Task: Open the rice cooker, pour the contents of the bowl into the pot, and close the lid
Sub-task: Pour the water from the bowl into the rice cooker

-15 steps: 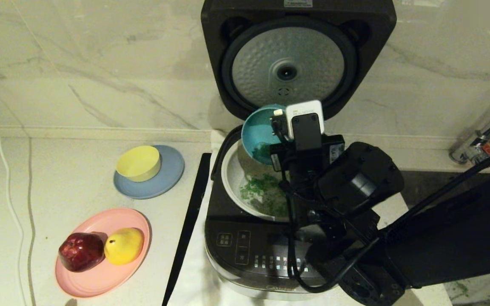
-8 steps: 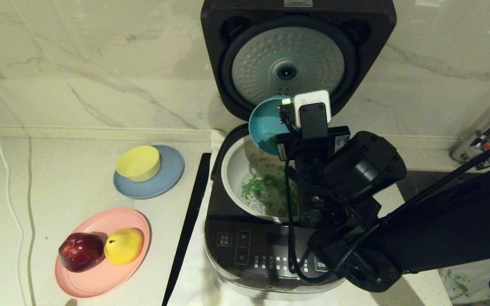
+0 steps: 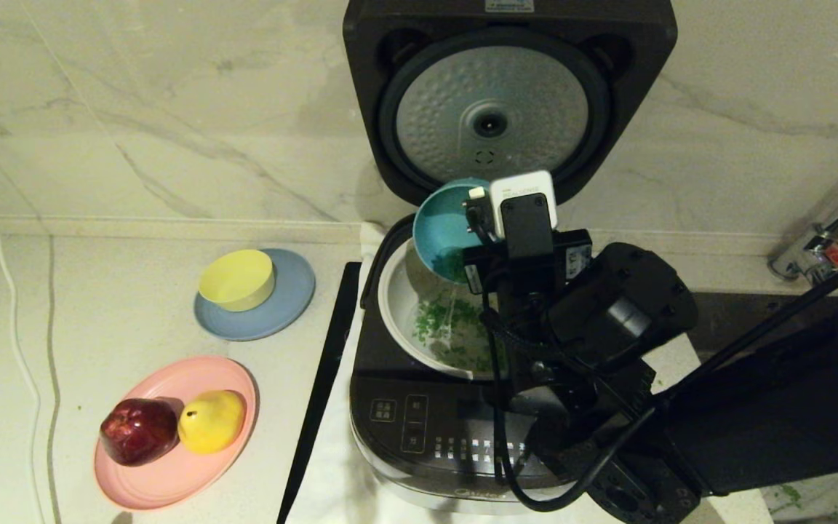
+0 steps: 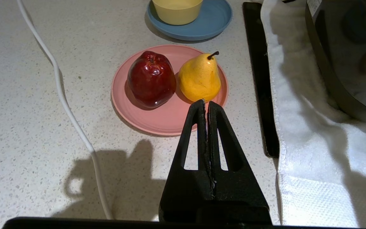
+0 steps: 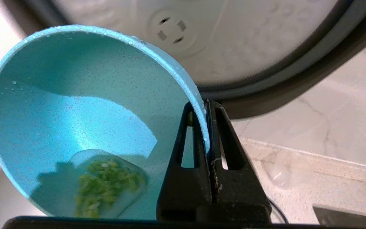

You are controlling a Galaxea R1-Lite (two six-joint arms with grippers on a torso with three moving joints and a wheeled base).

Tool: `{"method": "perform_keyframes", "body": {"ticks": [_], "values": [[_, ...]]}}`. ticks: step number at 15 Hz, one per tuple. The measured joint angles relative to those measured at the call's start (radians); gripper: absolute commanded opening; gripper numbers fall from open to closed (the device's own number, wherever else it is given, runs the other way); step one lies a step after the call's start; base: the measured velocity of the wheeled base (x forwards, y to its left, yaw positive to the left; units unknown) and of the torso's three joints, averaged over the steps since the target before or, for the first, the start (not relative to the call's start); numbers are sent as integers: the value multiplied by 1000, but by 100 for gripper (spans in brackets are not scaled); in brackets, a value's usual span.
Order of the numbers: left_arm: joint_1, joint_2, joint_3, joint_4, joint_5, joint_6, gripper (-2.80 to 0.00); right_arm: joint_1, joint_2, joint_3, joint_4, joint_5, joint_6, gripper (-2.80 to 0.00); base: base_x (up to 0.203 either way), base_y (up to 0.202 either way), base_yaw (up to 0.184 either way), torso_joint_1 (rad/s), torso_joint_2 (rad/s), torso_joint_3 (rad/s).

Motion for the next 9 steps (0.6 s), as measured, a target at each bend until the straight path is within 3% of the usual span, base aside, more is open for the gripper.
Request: {"method": "perform_keyframes", "body": {"ticks": [5,9], "values": [[0,0,0,0,0,0,-280,-51,35,-73,0,9,-5,-280,0,0,0,0,0,0],[0,0,0,0,0,1,-280,-37,21,2,0,9,-4,-280,0,0,0,0,0,0]]}}
